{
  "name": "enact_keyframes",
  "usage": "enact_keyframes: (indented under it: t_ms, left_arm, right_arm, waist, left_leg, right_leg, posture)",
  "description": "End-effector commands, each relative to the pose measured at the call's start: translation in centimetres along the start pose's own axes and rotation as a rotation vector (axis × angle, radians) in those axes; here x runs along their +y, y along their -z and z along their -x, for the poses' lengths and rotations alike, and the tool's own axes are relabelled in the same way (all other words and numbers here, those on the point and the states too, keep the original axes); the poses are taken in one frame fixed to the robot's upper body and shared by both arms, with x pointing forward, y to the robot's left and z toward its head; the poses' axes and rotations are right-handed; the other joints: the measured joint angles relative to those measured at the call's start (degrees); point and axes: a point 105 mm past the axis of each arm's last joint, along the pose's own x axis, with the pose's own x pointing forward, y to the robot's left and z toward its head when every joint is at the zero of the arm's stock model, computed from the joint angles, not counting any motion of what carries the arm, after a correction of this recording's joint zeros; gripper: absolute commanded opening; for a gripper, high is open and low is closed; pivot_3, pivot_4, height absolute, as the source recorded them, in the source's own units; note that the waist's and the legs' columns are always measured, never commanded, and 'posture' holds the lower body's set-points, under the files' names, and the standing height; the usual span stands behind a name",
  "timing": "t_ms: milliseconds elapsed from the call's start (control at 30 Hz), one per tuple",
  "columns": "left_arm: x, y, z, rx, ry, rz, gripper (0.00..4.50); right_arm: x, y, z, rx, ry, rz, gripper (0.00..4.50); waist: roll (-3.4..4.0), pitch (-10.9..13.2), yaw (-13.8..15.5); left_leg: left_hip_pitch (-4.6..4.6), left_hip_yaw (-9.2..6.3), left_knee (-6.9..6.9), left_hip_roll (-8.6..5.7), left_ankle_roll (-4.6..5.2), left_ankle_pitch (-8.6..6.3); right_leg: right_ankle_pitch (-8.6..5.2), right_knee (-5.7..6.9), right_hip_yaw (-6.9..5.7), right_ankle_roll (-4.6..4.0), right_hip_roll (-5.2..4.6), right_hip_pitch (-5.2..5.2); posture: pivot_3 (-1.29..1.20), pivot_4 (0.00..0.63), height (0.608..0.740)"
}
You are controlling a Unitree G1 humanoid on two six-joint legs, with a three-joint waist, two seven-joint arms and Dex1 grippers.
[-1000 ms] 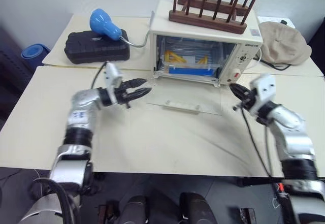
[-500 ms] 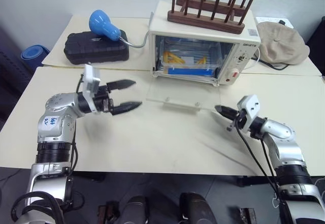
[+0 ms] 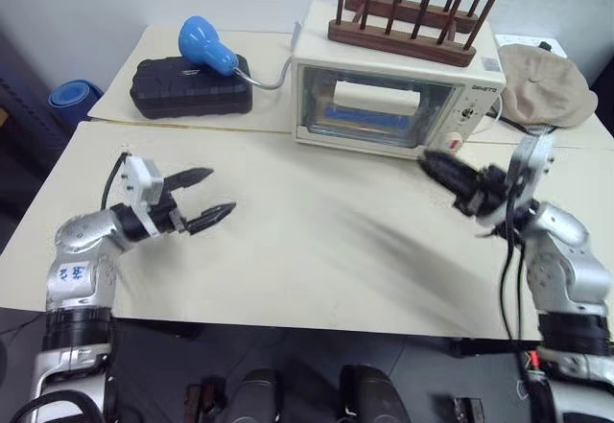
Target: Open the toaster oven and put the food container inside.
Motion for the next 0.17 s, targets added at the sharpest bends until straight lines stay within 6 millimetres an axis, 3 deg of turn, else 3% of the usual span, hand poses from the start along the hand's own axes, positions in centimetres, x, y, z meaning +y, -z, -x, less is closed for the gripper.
enact_keyframes:
  t_ms: [33, 167]
  left_arm:
    - [-0.9, 0.5, 1.2, 0.061, 0.012, -0.107, 4.5]
    - [-1.5, 2.6, 2.8, 0.111, -0.023, -0.063, 4.5]
  right_arm:
    - [2.2, 0.8, 1.7, 0.098, -0.119, 0.138, 2.23]
    - [3.3, 3.4, 4.3, 0.189, -0.138, 0.143, 3.53]
  waist:
    - [0.0, 0.0, 0.09]
    - [0.0, 0.0, 0.14]
  left_leg:
    - [0.01, 0.02, 0.01, 0.0, 0.0, 0.0]
    - [0.09, 0.08, 0.08, 0.02, 0.02, -0.01]
  right_leg:
    - [0.0, 0.01, 0.02, 0.0, -0.01, 0.0]
    - [0.0, 0.03, 0.06, 0.0, -0.02, 0.07]
  posture:
    - [0.0, 0.15, 0.74]
    - [0.0, 0.15, 0.74]
